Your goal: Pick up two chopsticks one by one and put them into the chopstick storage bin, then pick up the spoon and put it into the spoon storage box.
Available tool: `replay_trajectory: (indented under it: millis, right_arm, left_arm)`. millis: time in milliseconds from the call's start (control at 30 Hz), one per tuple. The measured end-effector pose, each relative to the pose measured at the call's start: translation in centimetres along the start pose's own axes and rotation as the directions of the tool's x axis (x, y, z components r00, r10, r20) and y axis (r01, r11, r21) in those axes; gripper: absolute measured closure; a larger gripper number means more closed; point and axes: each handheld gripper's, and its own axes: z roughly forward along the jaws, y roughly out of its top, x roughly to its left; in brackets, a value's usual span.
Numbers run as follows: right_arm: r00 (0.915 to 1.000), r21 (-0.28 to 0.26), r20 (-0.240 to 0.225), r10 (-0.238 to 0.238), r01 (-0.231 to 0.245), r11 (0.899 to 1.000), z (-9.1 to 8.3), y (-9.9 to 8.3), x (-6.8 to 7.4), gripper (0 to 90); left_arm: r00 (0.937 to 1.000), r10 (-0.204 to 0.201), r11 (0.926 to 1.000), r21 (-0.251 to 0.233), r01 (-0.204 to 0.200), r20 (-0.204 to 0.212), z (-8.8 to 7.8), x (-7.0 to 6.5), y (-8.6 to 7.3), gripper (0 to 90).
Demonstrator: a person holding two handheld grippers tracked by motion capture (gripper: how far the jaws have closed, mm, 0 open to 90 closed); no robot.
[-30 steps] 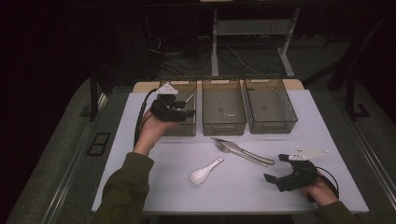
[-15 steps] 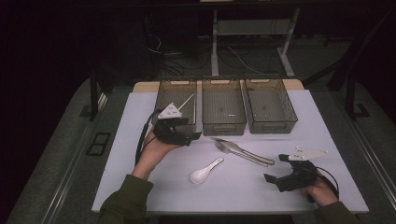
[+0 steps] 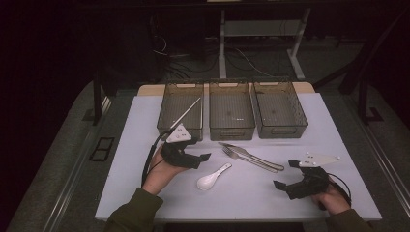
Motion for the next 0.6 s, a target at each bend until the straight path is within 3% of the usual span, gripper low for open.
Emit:
replay_trajectory:
  millis: [367, 600]
  right_arm:
    - [1.0, 0.001, 0.0, 0.001, -0.001, 1.0, 0.0, 0.0, 0.0, 1.6]
    - [1.0, 0.004, 0.0, -0.002, 0.002, 1.0, 0.0, 0.0, 0.0, 1.6]
  left_arm:
    - [0.9999, 0.0, 0.9998, 0.022, 0.0, 0.011, 1.5, -1.1, -1.4, 37.4]
    - [0.9999, -0.009, 0.9997, 0.022, 0.009, -0.007, 2.4, -1.7, -1.6, 55.9]
